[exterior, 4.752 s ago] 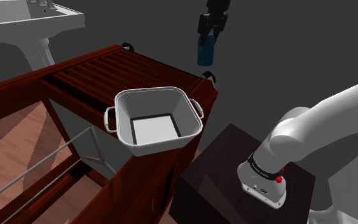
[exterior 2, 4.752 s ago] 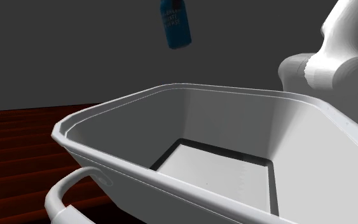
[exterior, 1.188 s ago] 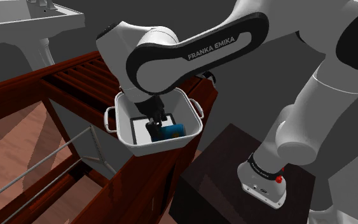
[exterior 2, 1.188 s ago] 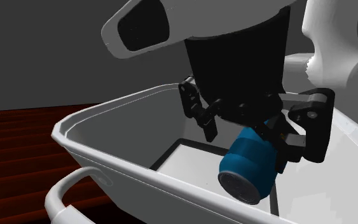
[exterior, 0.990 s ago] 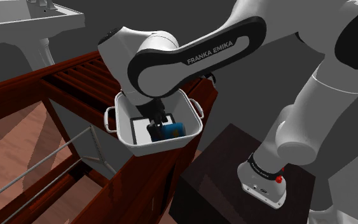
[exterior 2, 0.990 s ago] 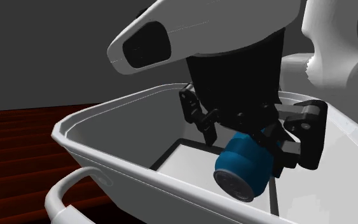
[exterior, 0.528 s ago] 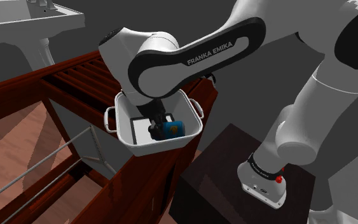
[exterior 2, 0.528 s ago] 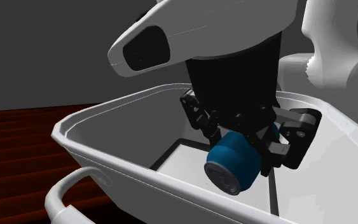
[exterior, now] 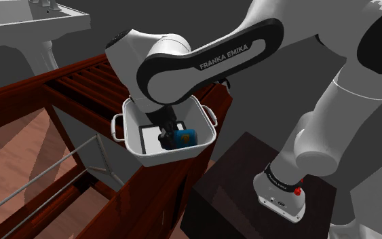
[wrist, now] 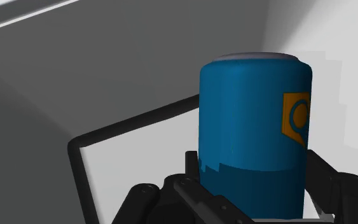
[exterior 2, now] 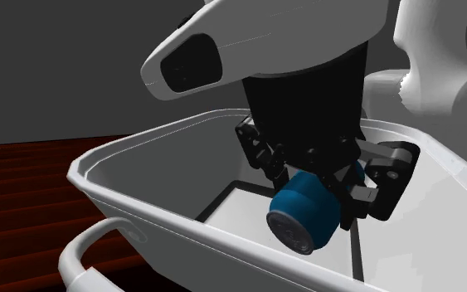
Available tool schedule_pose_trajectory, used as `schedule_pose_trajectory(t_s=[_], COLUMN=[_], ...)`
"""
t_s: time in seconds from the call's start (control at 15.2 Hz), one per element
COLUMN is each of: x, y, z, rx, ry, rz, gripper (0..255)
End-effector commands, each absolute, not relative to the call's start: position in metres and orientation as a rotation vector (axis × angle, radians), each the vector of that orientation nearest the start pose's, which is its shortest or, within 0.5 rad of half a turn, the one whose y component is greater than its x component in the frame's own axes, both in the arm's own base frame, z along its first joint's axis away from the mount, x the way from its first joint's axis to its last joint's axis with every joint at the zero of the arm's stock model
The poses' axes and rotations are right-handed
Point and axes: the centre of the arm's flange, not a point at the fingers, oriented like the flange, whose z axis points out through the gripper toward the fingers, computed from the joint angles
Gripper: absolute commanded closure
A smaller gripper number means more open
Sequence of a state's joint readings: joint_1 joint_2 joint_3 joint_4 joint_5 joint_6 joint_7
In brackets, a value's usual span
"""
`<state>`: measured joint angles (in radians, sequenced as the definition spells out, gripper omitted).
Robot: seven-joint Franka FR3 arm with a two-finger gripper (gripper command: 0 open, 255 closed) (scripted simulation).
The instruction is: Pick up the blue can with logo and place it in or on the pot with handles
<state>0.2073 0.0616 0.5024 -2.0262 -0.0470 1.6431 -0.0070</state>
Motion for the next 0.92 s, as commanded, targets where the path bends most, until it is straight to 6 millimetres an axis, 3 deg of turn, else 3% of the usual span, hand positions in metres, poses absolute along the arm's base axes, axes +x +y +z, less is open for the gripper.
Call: schedule_pose_trajectory(t_s=[0.0,0.86], x=[0.391,0.391], y=[0.326,0.326], z=[0.399,0.468], rx=[-3.022,-3.022], ry=[-1.164,-1.164], rz=[0.67,0.67], gripper=[255,255])
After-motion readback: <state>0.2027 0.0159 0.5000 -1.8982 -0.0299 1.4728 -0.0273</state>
